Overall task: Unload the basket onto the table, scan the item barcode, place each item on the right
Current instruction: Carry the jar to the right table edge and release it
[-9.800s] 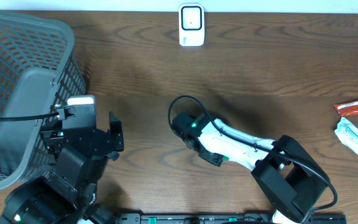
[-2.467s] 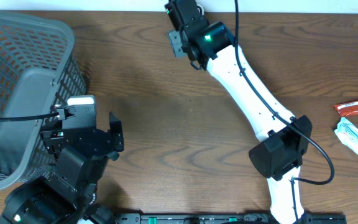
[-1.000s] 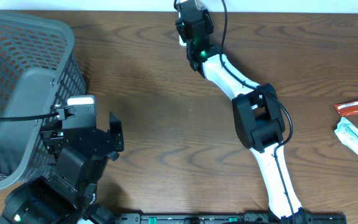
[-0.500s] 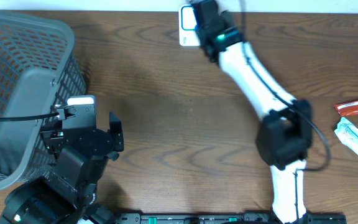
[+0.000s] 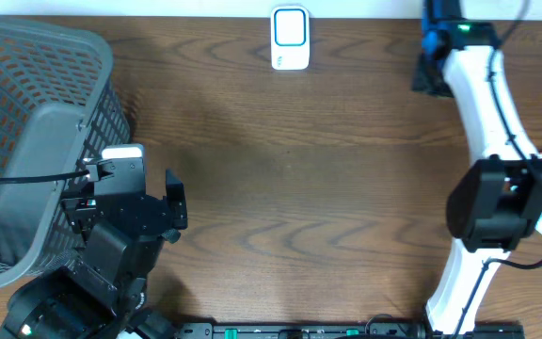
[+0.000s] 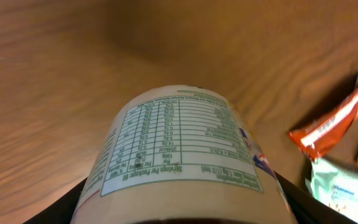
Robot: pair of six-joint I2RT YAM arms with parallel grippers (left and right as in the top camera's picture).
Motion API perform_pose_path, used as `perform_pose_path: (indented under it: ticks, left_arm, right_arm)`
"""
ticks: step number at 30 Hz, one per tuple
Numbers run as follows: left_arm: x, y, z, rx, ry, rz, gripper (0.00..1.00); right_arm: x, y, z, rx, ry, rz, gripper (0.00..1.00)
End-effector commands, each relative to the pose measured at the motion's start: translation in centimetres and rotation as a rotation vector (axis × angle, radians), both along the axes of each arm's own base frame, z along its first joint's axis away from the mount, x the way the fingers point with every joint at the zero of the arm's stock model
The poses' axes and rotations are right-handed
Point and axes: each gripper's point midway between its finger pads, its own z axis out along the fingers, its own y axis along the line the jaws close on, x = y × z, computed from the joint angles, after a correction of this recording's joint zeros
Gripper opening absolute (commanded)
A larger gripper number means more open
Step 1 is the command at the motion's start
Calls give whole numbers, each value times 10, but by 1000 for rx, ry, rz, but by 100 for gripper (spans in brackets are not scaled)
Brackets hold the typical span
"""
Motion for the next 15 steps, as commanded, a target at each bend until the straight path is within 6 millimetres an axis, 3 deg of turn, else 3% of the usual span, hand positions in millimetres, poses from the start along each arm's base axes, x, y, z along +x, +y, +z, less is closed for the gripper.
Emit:
perform_pose_path:
  ticks: [1, 7, 11, 15]
  left_arm:
    - [-1, 3, 3, -1, -11, 15, 98]
    - [-1, 3, 3, -1, -11, 15, 98]
    - [-1, 3, 3, -1, -11, 15, 98]
    - [-1, 3, 3, -1, -11, 15, 98]
  right_arm:
    - [-18, -31, -23, 117, 29, -119, 48]
    - [-50, -82, -70, 147, 86, -247, 49]
    - [-66, -103, -105, 194, 76, -309, 49]
    - [-84, -115, -128, 199, 89, -351, 50]
